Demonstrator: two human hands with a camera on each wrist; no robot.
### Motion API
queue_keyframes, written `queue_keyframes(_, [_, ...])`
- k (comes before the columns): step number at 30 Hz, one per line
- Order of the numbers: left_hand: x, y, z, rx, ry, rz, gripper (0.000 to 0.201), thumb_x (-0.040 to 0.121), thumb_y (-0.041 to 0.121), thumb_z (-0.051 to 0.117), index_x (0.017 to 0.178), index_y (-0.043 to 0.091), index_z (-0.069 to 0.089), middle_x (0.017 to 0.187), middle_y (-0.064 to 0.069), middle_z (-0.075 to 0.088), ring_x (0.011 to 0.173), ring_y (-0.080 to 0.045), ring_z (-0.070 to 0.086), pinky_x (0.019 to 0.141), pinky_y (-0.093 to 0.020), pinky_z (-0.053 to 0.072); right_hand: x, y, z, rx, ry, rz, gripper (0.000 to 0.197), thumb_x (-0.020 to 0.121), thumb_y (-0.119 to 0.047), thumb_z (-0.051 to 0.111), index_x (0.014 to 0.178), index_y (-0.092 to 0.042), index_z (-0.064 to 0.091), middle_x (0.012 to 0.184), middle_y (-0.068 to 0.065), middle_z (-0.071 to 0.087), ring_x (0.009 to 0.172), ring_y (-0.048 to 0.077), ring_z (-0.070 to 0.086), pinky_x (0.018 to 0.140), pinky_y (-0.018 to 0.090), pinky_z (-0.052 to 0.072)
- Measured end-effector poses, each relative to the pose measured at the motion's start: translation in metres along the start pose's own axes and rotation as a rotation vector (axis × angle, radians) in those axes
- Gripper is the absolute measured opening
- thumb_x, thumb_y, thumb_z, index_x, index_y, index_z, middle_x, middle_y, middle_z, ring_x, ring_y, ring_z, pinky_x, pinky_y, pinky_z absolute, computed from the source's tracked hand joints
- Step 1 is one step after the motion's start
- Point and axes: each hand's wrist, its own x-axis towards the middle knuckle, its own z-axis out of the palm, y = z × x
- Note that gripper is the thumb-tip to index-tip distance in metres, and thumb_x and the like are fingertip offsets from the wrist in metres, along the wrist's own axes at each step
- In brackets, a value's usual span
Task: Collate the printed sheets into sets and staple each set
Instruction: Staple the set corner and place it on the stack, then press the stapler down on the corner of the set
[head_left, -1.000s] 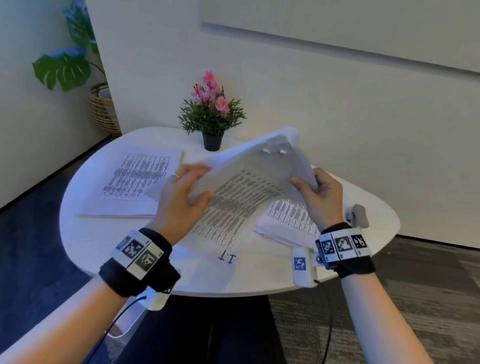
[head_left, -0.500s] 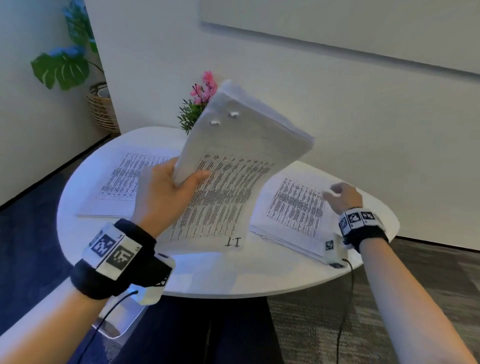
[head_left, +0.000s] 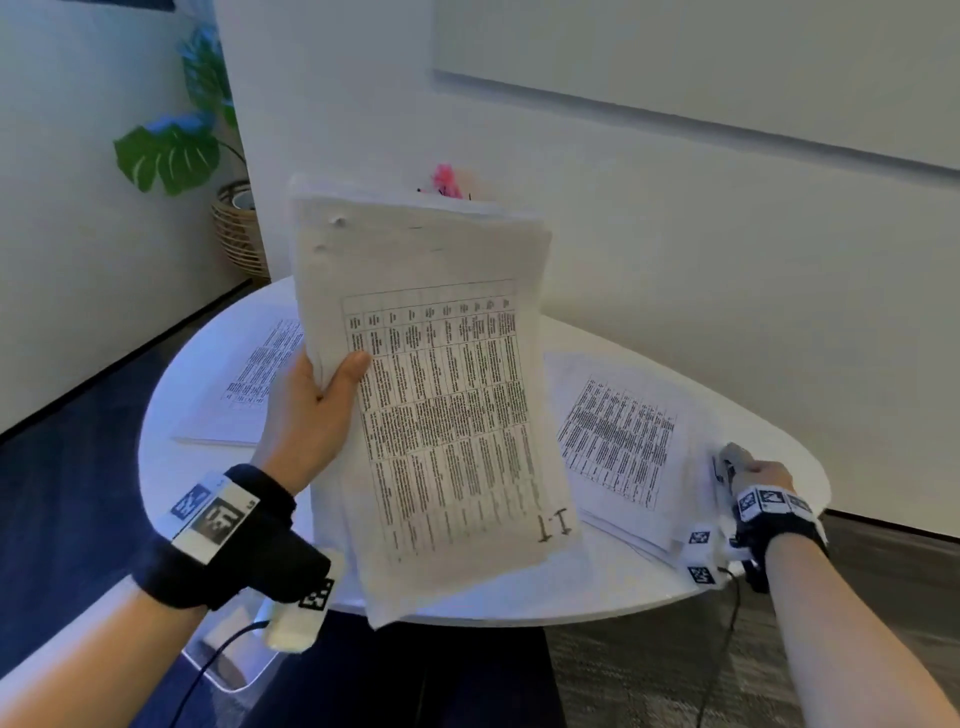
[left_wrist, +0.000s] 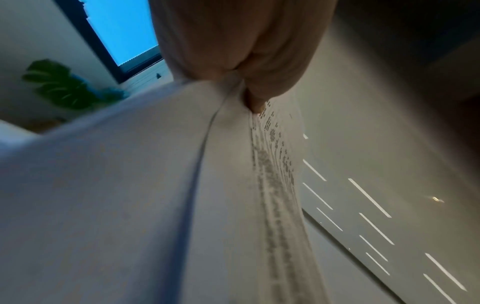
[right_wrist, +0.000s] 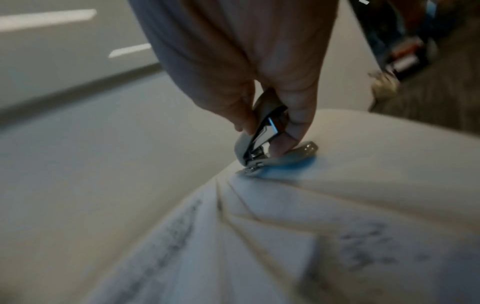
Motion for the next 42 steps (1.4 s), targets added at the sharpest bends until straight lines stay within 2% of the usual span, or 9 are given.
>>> queue_keyframes(3, [-0.004,-0.022,0.008,0.065,-0.027,-0.083,0.025,0.097,0.025,0.051,0.121,0.019,0.054,0.111,-0.002,0.066,0.099,-0.023,0.064,0.081,-0.041,0.053,-0.012,-0.01,-0.009,0.209,-0.057,0.078,0.047,0.09,-0.045,0.051,0.065,-0.005,0.048,0.048,0.012,0.045,0.043,0.022,0.038,0.047,0.024,0.034])
queue_keyframes(7, [-0.024,-0.047,0.022,0.211,-0.151,-0.196,0.034,0.098,0.023,0.047,0.129,0.01,0.042,0.107,-0.005,0.061,0.097,-0.028,0.062,0.073,-0.037,0.051,-0.03,-0.02,-0.013,0.787,-0.025,0.193,0.011,0.088,-0.002,0.053,0.079,-0.008,0.049,0.07,0.015,0.049,0.077,0.027,0.049,0.05,0.023,0.046])
queue_keyframes(10, [-0.029,-0.062,0.031,0.372,-0.322,-0.256,0.041,0.099,0.021,0.046,0.134,0.004,0.034,0.12,-0.015,0.058,0.108,-0.035,0.058,0.087,-0.04,0.049,-0.059,-0.04,-0.016,0.955,-0.164,0.208,0.004,0.084,-0.006,0.061,0.084,-0.002,0.06,0.085,0.019,0.062,0.078,0.03,0.058,0.062,0.035,0.05])
queue_keyframes(13, [-0.027,-0.068,0.036,0.516,-0.5,-0.32,0.045,0.098,0.018,0.05,0.134,0.002,0.028,0.128,-0.019,0.053,0.111,-0.035,0.056,0.084,-0.035,0.047,-0.091,-0.063,-0.012,0.829,-0.326,0.126,0.008,0.088,-0.013,0.061,0.087,-0.005,0.063,0.078,0.014,0.063,0.061,0.023,0.059,0.05,0.026,0.051])
queue_keyframes(17, [-0.022,-0.074,0.033,0.625,-0.739,-0.487,0.062,0.091,0.021,0.061,0.135,0.003,0.021,0.127,-0.016,0.053,0.101,-0.029,0.06,0.068,-0.036,0.057,-0.119,-0.081,0.011,0.502,-0.412,-0.159,0.014,0.083,-0.019,0.07,0.091,-0.008,0.068,0.076,0.007,0.065,0.065,0.022,0.06,0.063,0.035,0.053])
queue_keyframes(21, [-0.011,-0.078,0.026,0.574,-0.767,-0.557,0.086,0.081,0.027,0.074,0.141,0.002,0.018,0.119,-0.014,0.055,0.086,-0.024,0.066,0.049,-0.03,0.057,-0.138,-0.096,0.044,0.03,-0.455,-0.417,0.02,0.079,-0.033,0.074,0.079,-0.015,0.066,0.069,0.001,0.065,0.062,0.015,0.061,0.058,0.029,0.049])
queue_keyframes(29, [-0.008,-0.081,0.037,1.152,-0.895,-0.247,0.091,0.082,0.049,0.066,0.147,0.006,0.02,0.152,-0.024,0.011,0.142,-0.033,0.018,0.111,-0.041,0.031,-0.164,-0.119,0.094,-0.457,-0.403,-0.594,0.016,0.087,-0.029,0.064,0.094,-0.014,0.063,0.075,0.003,0.063,0.066,0.02,0.061,0.054,0.025,0.048])
queue_keyframes(33, [-0.008,-0.088,0.043,1.352,-1.017,-0.094,0.096,0.079,0.065,0.06,0.152,0.024,0.014,0.156,-0.011,-0.025,0.146,-0.031,-0.014,0.116,-0.055,0.006,-0.173,-0.125,0.109,-0.599,-0.38,-0.627,0.019,0.09,-0.025,0.057,0.101,-0.011,0.061,0.085,0.006,0.066,0.075,0.024,0.066,0.067,0.032,0.057])
queue_keyframes(42, [-0.003,-0.085,0.051,1.287,-1.24,0.002,0.107,0.08,0.066,0.057,0.153,0.015,-0.003,0.16,-0.009,-0.011,0.147,-0.031,-0.001,0.118,-0.042,0.006,-0.194,-0.131,0.148,-0.707,-0.52,-0.66,0.036,0.094,-0.027,0.052,0.121,-0.006,0.042,0.114,0.014,0.056,0.093,0.03,0.059,0.069,0.033,0.045])
